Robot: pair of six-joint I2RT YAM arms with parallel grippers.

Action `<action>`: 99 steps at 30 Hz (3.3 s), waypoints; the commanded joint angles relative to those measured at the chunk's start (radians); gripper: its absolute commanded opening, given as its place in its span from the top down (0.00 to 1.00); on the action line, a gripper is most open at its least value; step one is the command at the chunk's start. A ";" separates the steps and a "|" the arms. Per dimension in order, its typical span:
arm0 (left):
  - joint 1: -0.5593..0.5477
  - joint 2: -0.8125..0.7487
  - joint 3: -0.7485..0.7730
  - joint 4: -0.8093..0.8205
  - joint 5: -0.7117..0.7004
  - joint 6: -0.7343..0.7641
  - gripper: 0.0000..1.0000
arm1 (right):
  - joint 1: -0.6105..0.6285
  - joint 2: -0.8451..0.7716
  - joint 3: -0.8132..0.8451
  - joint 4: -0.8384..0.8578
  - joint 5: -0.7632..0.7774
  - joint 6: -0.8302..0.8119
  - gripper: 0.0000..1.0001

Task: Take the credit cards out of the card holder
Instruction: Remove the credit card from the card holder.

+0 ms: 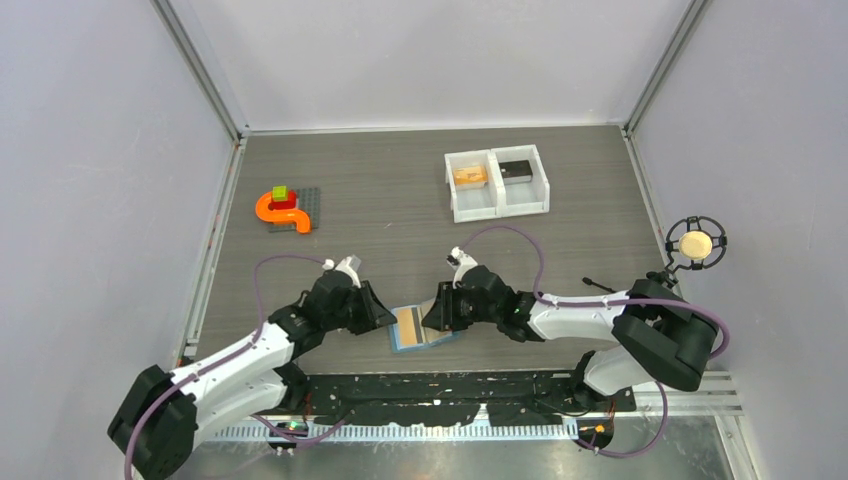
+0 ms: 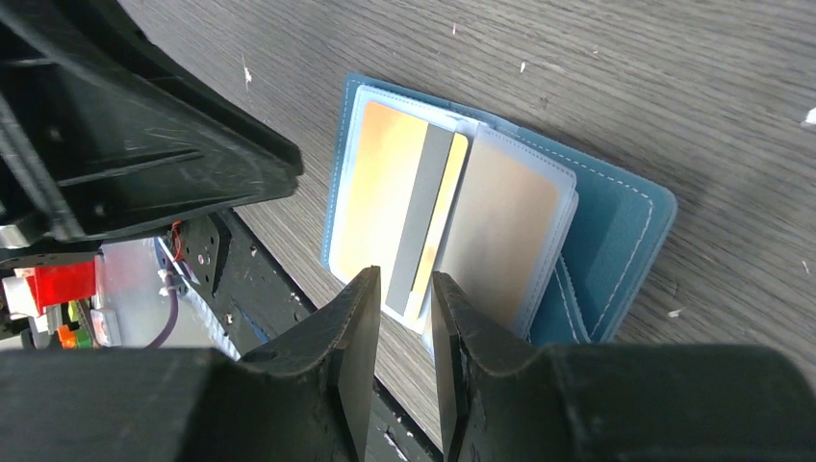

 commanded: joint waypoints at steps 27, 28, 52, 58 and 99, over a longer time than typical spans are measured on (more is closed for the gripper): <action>-0.002 0.218 -0.064 0.153 -0.008 0.025 0.82 | -0.019 0.130 0.021 0.092 -0.008 0.069 0.63; -0.002 0.218 -0.064 0.153 -0.008 0.025 0.82 | -0.022 0.131 0.015 0.114 -0.015 0.071 0.63; -0.003 0.258 -0.044 0.104 -0.026 0.032 0.82 | -0.105 0.075 -0.091 0.259 -0.106 0.101 0.88; -0.002 0.184 -0.017 0.063 -0.006 0.022 0.80 | -0.104 0.085 -0.072 0.228 -0.100 0.110 0.75; -0.019 0.296 -0.031 0.135 -0.013 -0.004 0.82 | -0.098 0.201 -0.059 0.327 -0.143 0.133 0.86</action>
